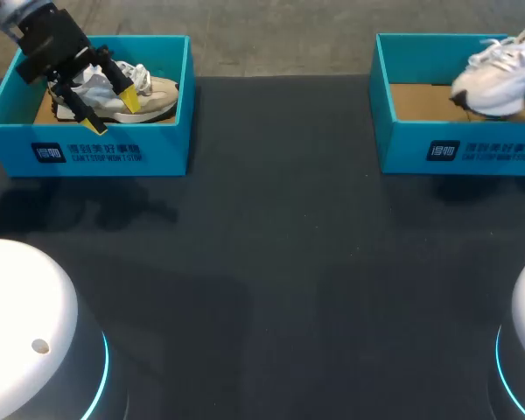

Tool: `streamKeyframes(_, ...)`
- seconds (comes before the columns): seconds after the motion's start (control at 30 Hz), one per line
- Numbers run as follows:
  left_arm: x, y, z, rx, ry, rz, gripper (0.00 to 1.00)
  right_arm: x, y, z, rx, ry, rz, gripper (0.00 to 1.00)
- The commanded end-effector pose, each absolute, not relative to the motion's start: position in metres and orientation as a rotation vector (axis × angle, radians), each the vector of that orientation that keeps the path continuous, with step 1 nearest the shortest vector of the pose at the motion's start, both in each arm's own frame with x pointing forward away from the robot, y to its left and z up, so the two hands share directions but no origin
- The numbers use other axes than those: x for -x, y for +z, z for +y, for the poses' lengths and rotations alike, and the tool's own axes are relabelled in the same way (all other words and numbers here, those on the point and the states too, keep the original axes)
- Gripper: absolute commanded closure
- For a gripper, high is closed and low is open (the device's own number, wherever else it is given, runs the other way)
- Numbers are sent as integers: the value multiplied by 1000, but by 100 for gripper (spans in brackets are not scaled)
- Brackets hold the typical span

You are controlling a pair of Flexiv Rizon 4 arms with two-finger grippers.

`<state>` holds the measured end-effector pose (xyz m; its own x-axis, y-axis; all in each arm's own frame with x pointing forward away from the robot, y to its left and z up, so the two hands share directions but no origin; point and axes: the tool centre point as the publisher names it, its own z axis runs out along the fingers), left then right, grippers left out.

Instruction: Take the shoe out of the shoebox, open the shoe tongue, remove and reinsert the insole, then place the shoe into the shoebox

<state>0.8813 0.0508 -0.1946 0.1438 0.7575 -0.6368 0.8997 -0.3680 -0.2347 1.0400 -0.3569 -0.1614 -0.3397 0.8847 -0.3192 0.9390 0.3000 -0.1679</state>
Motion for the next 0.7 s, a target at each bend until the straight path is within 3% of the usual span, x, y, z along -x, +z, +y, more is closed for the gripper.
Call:
streamKeyframes(0.03, -881, -194, 51, -2215, -1031, 1633, 0, -1046, -158, -357, -2205, -390, 2009, 100)
streamKeyframes(0.7, -881, -194, 51, -2215, -1031, 1633, 0, -1039, -166, -351, -2172, -377, 2019, 100)
